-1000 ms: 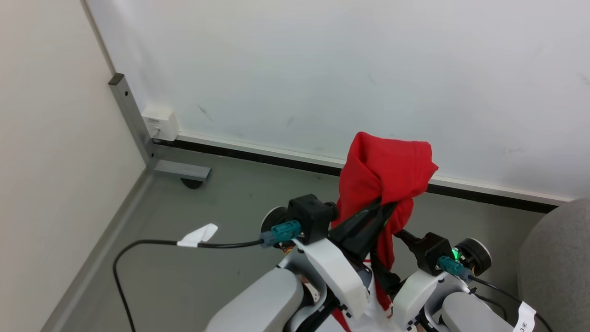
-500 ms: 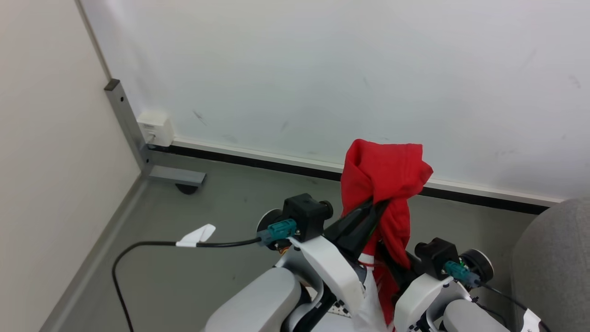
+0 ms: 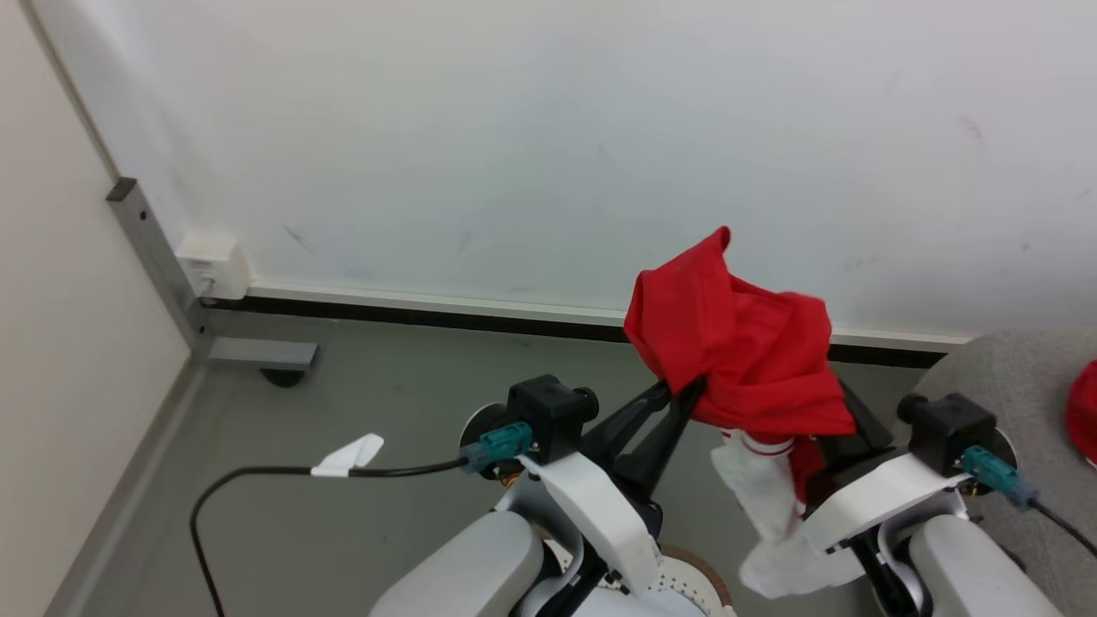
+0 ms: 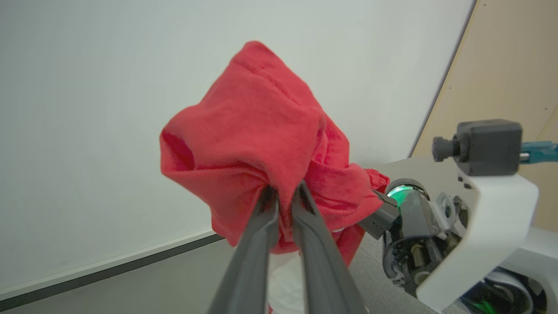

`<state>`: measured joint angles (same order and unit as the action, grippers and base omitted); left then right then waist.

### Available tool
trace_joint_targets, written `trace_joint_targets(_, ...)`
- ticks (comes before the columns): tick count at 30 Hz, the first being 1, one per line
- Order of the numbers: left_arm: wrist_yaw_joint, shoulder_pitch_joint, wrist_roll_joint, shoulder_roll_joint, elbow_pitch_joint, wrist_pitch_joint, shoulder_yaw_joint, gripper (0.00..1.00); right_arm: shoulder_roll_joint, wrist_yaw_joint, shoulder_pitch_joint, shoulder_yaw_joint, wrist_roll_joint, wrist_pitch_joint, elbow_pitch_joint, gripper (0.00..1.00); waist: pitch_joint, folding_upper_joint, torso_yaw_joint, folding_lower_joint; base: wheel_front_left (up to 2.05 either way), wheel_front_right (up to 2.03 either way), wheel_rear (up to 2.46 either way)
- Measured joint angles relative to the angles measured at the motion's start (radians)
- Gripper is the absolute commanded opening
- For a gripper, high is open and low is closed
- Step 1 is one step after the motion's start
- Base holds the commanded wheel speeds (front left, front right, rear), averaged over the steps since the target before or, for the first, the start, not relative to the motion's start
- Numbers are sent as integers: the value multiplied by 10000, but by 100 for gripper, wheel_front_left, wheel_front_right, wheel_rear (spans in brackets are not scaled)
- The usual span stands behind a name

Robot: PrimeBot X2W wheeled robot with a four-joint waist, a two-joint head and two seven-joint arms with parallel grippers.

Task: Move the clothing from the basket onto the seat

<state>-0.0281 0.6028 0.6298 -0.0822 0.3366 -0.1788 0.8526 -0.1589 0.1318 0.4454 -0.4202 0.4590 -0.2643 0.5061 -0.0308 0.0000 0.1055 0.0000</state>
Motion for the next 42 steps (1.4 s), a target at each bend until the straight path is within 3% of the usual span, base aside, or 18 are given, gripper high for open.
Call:
trace_joint_targets(16,173,-560,-221,-138,-42,-265,568,100,-1158,0,-657,2522,-155,-4,-2370,0,173,0,-2582,0,0,0,0)
trace_joint_targets(29,326,-314,-763,-242,301,-612,646,100,-1262,0,-1685,3041,-353,81,-3434,0,911,0,-4793,0,0,0,0)
trace_joint_targets(42,303,105,-1202,-213,245,-779,629,100,-1266,0,-1592,3540,-353,211,-3764,0,1700,0,-5596,0,0,0,0)
